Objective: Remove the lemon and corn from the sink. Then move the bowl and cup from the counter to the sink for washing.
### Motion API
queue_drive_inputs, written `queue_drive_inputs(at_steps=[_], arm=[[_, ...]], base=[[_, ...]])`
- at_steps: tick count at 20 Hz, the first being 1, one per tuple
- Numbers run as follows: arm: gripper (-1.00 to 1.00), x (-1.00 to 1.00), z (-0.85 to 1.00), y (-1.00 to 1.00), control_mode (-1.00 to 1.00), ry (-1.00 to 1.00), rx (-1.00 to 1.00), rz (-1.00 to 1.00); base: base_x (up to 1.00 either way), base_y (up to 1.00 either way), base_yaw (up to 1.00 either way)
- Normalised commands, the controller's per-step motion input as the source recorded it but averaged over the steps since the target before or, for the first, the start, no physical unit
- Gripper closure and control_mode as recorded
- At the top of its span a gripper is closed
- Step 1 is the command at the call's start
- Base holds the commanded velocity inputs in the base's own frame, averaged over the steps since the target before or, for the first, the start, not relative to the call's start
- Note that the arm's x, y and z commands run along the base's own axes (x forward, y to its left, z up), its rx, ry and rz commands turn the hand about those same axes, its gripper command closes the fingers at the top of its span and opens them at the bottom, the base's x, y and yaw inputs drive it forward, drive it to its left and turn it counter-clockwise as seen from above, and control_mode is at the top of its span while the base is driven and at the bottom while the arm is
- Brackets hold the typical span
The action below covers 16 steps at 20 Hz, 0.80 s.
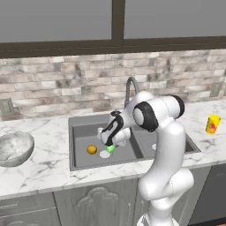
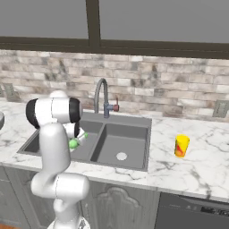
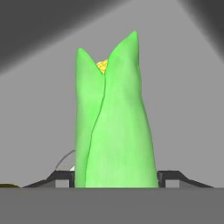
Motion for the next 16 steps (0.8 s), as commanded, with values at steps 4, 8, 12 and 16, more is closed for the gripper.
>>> queue_drive_inputs(at_steps=[4,8,12,16], arm=[[1.00,-0.14,0.40,0.00,-1.00,0.00,0.00,0.00],[1.00,-0.16,0.41,0.02,-1.00,0.00,0.00,0.00],[1.00,-0.13,0.43,0.10,-1.00,0.00,0.00,0.00],[1.00,-0.14,0.43,0.10,-1.00,0.01,0.00,0.00]], base=[[0.00,0.00,0.00],[0.00,0.00,0.00],[0.00,0.00,0.00],[0.00,0.00,0.00]])
